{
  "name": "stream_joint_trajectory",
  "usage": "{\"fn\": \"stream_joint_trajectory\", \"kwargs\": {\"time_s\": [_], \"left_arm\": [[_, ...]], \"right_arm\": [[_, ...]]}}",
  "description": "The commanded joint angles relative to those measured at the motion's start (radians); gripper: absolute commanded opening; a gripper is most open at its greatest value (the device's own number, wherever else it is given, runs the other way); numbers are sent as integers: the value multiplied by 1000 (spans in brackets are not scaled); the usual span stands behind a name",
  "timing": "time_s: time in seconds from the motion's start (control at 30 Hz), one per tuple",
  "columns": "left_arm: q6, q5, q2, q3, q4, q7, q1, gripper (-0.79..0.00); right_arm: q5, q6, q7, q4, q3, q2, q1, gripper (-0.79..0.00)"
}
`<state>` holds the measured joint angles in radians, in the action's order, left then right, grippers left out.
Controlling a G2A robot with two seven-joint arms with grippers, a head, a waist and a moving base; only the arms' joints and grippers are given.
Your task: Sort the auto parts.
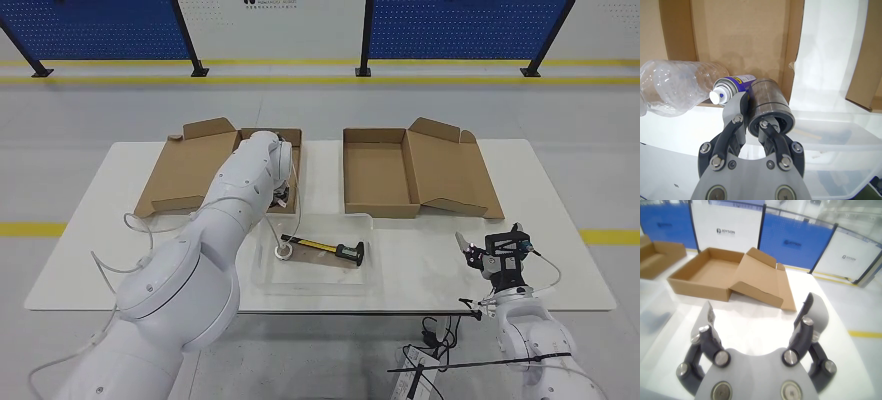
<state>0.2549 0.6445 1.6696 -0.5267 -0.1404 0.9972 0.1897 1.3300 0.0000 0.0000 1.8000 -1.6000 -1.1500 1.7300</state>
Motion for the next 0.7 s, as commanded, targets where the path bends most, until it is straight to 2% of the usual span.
{"fn": "stream_joint_trajectory", "kwargs": {"time_s": [0.0, 0.1, 0.37, 0.47, 0.5, 0.67], "left_arm": [[0, 3, 0, -2, -1, 3, 0, -717], [2, 6, 0, -4, -2, 5, 1, -686], [5, 19, 0, -10, -2, 11, 4, -693], [6, 19, 0, -10, -2, 12, 4, -643], [6, 19, 0, -10, -2, 12, 4, -600], [6, 19, 0, -10, -1, 14, 5, -570]], "right_arm": [[0, 0, 0, 0, 0, 0, 0, 0], [0, 0, 0, 0, 0, 0, 0, 0], [0, 0, 0, 0, 0, 0, 0, 0], [0, 0, 0, 0, 0, 0, 0, 0], [0, 0, 0, 0, 0, 0, 0, 0], [0, 0, 0, 0, 0, 0, 0, 0]]}}
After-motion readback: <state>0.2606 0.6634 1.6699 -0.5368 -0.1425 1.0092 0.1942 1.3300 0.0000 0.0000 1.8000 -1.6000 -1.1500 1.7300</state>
